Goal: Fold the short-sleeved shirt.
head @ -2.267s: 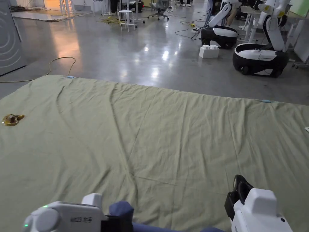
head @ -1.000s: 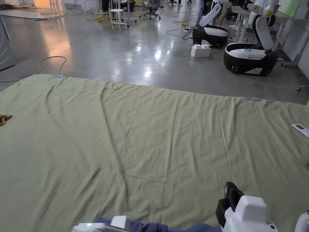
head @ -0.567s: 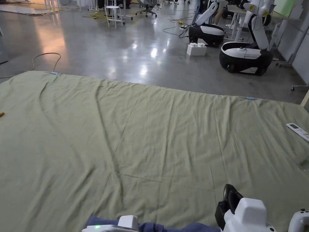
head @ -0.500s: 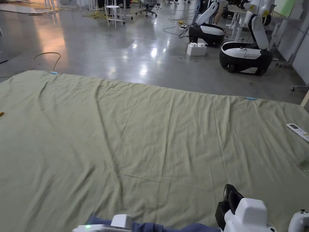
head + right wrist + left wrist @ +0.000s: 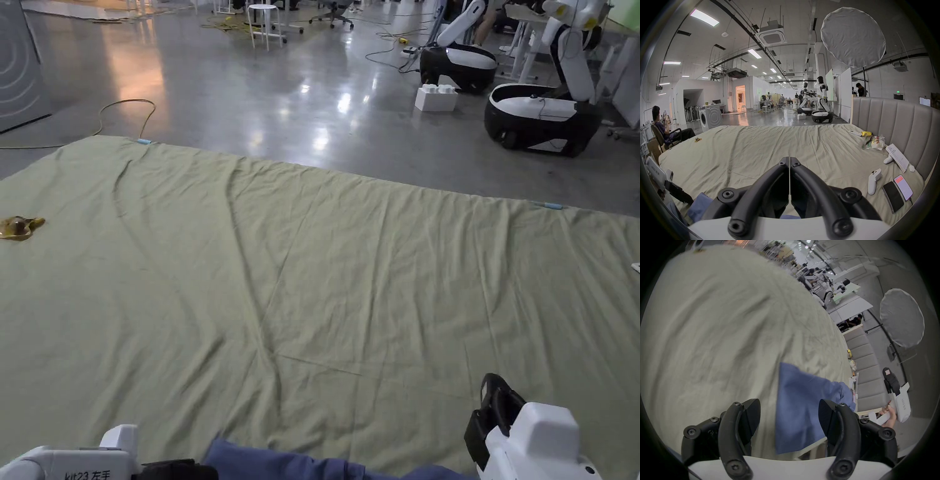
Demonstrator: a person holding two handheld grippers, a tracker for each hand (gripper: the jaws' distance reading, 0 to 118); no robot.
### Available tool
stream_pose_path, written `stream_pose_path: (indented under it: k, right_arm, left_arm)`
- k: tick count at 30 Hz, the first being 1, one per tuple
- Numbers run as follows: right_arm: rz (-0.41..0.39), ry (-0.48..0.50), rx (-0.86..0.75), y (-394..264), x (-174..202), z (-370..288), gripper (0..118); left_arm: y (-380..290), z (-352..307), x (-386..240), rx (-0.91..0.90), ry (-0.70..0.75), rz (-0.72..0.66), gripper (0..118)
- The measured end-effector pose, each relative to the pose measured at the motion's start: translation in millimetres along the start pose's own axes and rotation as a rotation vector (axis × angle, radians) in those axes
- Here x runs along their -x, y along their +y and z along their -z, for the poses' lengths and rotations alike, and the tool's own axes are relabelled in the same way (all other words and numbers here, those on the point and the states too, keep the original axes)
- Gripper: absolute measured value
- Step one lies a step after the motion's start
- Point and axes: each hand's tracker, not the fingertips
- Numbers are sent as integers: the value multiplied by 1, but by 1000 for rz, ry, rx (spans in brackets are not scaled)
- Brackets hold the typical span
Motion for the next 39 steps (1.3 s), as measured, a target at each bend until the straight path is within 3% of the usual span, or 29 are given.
stream_pose_path:
  k: [6, 10, 14, 20, 27, 33, 36, 39]
  right_arm:
    - [-4, 10, 3, 1, 5, 0, 2]
    - [-4, 12, 13, 0, 7, 0, 2]
    - [-22, 13, 13, -1, 7, -2, 2]
    - [-46, 16, 7, 1, 9, -5, 2]
    - [-72, 25, -3, 4, 13, -4, 2]
    - [-83, 44, -15, 6, 17, -4, 2]
    - [-86, 54, -16, 5, 20, -3, 2]
    - [-81, 63, -12, 3, 21, -2, 2]
  left_arm:
    - [1, 15, 36, -35, -255, -177, 75]
    - [-5, 31, 25, -18, -291, -139, 68]
    - [-4, 44, 17, 22, -161, -103, 16]
    - [2, 40, 12, -17, -156, -51, 10]
    - [12, -10, -25, -78, -136, 33, 10]
    - [39, -75, -45, -143, 118, 76, 10]
    - [40, -89, -71, -163, 285, 182, 10]
    - [34, -96, -105, -171, 308, 228, 10]
